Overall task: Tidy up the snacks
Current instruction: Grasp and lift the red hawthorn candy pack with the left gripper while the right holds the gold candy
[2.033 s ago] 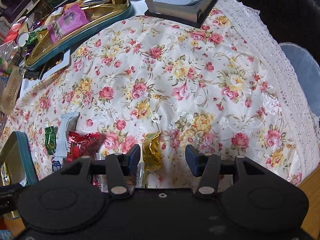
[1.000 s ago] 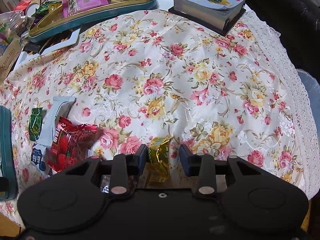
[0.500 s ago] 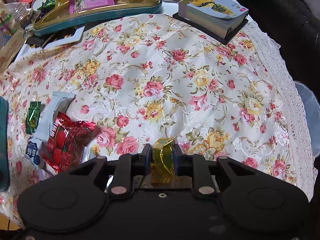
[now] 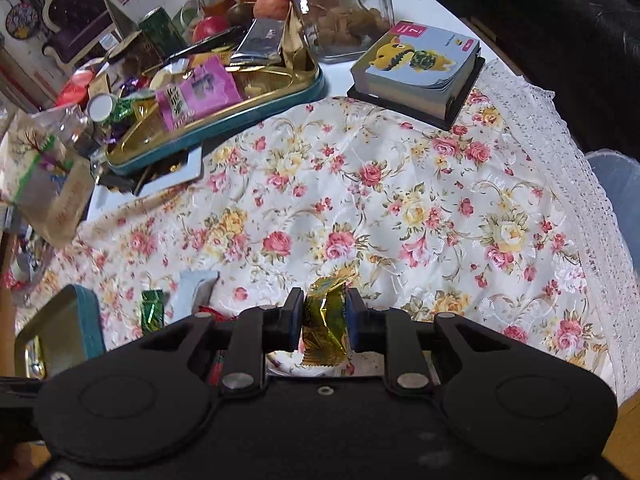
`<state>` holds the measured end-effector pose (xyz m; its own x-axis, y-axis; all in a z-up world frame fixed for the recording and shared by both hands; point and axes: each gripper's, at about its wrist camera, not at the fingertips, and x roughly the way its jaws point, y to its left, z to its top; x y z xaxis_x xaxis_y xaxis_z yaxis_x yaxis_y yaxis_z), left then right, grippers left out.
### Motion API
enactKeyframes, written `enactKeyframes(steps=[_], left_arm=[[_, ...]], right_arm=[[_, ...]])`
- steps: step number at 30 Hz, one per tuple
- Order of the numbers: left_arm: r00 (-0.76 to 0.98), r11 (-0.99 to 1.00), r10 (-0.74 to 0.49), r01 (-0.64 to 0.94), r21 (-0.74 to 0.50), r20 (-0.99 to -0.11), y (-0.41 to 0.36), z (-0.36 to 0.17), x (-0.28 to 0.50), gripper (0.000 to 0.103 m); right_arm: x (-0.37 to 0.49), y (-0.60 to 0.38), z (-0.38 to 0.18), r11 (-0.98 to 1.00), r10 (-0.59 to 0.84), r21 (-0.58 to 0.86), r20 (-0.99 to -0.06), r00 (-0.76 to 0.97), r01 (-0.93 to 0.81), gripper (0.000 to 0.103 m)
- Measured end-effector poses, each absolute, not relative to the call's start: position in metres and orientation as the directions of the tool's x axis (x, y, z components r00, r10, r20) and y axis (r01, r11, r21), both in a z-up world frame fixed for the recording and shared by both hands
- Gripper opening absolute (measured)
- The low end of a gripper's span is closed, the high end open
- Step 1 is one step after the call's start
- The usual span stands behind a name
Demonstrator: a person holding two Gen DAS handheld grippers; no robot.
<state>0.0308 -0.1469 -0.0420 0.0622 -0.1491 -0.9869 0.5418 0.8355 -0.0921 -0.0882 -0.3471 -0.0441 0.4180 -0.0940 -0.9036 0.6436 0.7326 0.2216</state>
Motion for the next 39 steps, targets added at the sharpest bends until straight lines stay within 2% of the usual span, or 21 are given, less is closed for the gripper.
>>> enactKeyframes(steps=[7,11,19,25,39], left_arm=[[0.178,0.789,-0.195,0.612,-0.046,-0.965,-0.177,-0.031,0.017,0.051],[0.169,0.751,-0.224,0.657,-0.060,-0.960,-0.196,-0.034,0.007,0.052],[0.162,0.739,-0.167,0.674,-0.014,-0.973,-0.219,-0.057,-0.001,0.052],[0.140,0.741,-0.160,0.671,-0.025,-0.977,-0.224,-0.069,-0.002,0.052],[0.181,0.724,-0.114,0.689,0.043,-0.977,-0.238,-0.088,-0.007,0.052]], right_arm=[[-0.094,-0.350,-0.030,0.708,-0.102,0.247,-0.891,0.442,0.661,0.022],[-0.099,-0.353,-0.019,0.692,-0.108,0.277,-0.874,0.474,0.667,0.022],[-0.108,-0.367,-0.006,0.645,-0.125,0.313,-0.857,0.501,0.697,0.022],[-0.112,-0.369,0.001,0.643,-0.132,0.324,-0.846,0.517,0.694,0.022],[-0.119,-0.373,0.006,0.636,-0.127,0.347,-0.835,0.536,0.690,0.022]])
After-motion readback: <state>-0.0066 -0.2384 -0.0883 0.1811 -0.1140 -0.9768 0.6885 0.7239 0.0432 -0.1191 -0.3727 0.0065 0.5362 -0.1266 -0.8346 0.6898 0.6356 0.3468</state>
